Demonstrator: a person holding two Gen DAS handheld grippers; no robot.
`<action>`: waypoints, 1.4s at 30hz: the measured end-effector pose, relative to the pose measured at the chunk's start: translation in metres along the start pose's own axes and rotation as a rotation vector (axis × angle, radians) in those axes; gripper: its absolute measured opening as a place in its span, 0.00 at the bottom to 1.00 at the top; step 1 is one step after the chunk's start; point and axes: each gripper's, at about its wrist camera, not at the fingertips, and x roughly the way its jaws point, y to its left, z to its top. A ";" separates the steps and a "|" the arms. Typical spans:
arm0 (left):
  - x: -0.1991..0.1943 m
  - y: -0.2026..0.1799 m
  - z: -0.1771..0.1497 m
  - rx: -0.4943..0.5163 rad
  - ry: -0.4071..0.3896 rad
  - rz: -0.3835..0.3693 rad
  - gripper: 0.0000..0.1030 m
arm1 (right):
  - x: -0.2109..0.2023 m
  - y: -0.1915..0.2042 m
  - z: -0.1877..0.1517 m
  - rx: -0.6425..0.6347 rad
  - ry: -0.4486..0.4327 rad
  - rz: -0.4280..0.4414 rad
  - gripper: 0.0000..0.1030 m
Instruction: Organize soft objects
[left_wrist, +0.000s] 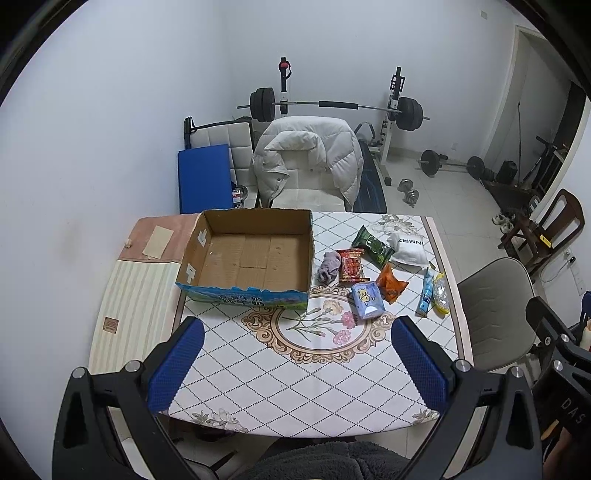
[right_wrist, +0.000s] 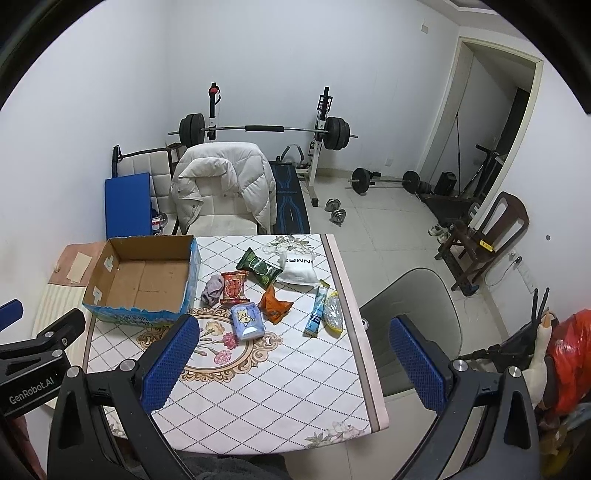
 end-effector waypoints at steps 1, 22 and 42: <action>0.000 0.001 0.000 -0.001 0.000 -0.001 1.00 | 0.000 0.000 0.001 0.000 -0.001 -0.001 1.00; -0.003 0.006 0.009 -0.010 -0.015 -0.006 1.00 | -0.005 -0.005 0.007 0.004 -0.031 -0.003 1.00; -0.004 -0.002 0.013 -0.004 -0.022 -0.008 1.00 | -0.003 -0.007 0.006 0.004 -0.035 -0.005 1.00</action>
